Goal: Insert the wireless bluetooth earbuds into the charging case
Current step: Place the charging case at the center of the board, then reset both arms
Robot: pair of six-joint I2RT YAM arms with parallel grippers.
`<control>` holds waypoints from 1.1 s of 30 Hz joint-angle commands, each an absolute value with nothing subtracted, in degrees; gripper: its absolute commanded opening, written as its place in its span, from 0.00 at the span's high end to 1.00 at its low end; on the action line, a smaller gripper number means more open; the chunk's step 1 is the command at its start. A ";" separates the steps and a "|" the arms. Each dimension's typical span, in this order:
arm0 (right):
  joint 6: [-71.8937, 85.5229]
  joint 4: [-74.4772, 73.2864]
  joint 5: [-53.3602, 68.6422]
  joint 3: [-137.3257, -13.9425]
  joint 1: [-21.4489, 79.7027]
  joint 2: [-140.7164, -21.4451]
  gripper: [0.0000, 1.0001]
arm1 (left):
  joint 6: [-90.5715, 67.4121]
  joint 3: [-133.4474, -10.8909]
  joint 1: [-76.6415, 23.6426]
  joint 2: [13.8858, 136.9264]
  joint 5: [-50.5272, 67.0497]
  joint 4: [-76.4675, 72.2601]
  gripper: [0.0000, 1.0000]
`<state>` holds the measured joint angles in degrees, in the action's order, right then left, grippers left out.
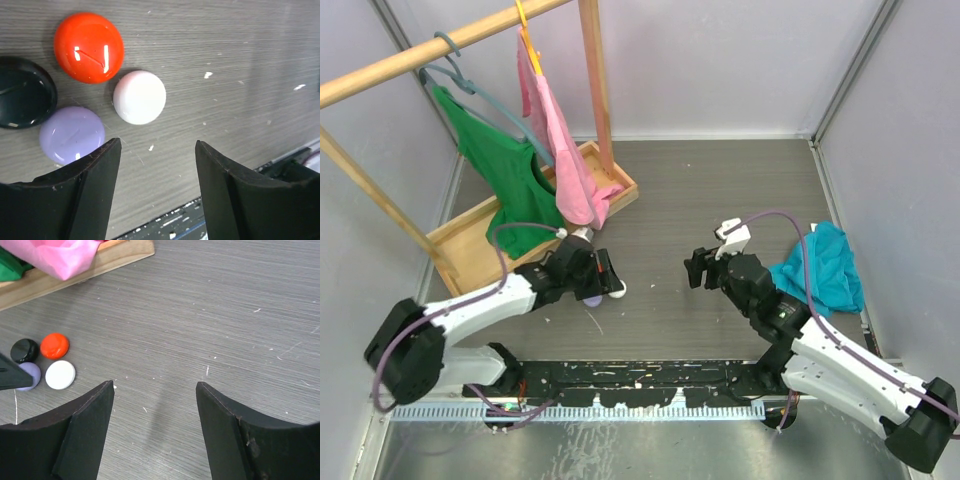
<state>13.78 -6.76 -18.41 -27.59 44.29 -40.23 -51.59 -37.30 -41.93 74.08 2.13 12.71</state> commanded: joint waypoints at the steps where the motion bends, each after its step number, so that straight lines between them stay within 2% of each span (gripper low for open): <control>1: 16.74 -11.79 -25.22 -32.28 44.55 -37.18 0.27 | -49.76 -36.59 -41.40 63.24 -2.70 18.58 0.36; 10: 22.38 -25.02 -36.60 -35.36 44.50 -29.07 0.13 | -45.18 -35.54 -39.77 35.89 -15.67 35.91 0.14; 12: 23.05 -27.84 -38.20 -36.15 44.50 -26.74 0.12 | -44.46 -36.41 -39.65 29.61 -18.15 39.76 0.01; 16: 24.06 -32.23 -39.84 -37.52 44.48 -21.76 0.10 | -43.06 -39.08 -39.73 18.66 -22.12 46.62 0.02; 21: 25.35 -34.85 -39.78 -38.89 44.49 -16.14 0.00 | -41.86 -43.17 -39.67 10.05 -25.55 53.65 0.02; 33: 27.82 -34.34 -41.12 -36.99 44.48 -11.26 0.00 | -36.57 -45.37 -39.70 0.32 -26.51 56.57 0.02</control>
<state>26.24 -35.64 -39.53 -36.88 44.29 -11.97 -39.90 -44.99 -39.99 1.89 -24.71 56.95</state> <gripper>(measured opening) 0.998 0.980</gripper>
